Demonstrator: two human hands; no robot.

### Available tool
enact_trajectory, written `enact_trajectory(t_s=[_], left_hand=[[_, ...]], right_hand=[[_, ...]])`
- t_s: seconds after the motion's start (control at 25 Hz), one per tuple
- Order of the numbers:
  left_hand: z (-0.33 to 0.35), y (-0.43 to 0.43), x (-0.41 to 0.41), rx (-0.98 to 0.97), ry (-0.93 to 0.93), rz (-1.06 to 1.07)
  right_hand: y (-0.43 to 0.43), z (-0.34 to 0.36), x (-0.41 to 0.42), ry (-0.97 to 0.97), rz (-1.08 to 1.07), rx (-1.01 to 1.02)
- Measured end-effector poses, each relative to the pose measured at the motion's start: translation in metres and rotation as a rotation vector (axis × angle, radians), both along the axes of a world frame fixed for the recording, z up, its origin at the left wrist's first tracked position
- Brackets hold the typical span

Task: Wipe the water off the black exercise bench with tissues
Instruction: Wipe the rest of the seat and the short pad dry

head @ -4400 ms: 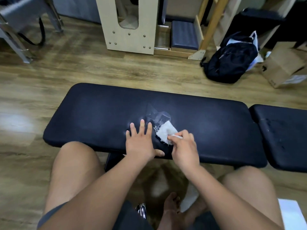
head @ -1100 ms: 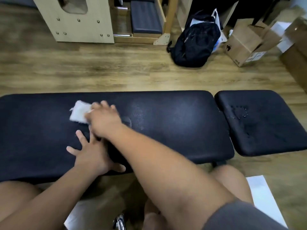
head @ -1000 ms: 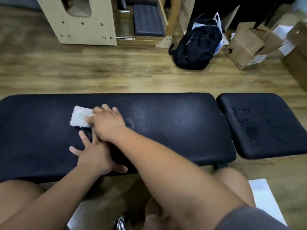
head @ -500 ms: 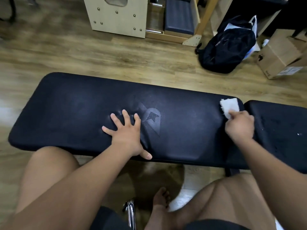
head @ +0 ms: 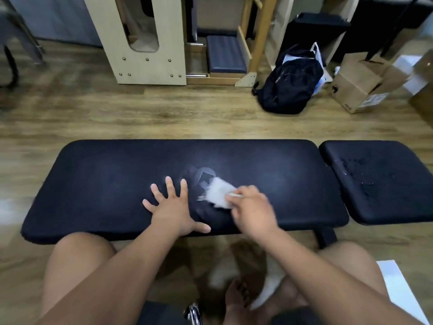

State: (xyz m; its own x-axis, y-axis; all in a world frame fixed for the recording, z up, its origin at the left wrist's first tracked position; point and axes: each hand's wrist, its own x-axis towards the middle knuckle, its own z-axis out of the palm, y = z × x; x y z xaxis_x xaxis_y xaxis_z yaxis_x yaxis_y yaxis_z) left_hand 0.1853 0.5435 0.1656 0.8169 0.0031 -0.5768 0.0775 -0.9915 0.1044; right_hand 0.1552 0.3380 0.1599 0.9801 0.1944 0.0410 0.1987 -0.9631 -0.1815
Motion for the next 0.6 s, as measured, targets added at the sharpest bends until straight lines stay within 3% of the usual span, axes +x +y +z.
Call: enact_trajectory(t_s=[0.2, 0.32, 0.4, 0.6], left_hand=[[0.004, -0.005, 0.005, 0.01, 0.047, 0.0], [0.002, -0.007, 0.009, 0.011, 0.057, 0.002], [0.004, -0.008, 0.012, 0.023, 0.06, 0.003], [0.007, -0.01, 0.011, 0.046, 0.064, 0.027]], right_hand=[[-0.196, 0.0, -0.028, 0.011, -0.67, -0.033], [-0.191, 0.001, -0.044, -0.02, -0.844, 0.019], [-0.131, 0.0, -0.052, -0.074, -0.782, 0.033], [0.047, -0.001, -0.059, 0.003, -0.326, 0.172]])
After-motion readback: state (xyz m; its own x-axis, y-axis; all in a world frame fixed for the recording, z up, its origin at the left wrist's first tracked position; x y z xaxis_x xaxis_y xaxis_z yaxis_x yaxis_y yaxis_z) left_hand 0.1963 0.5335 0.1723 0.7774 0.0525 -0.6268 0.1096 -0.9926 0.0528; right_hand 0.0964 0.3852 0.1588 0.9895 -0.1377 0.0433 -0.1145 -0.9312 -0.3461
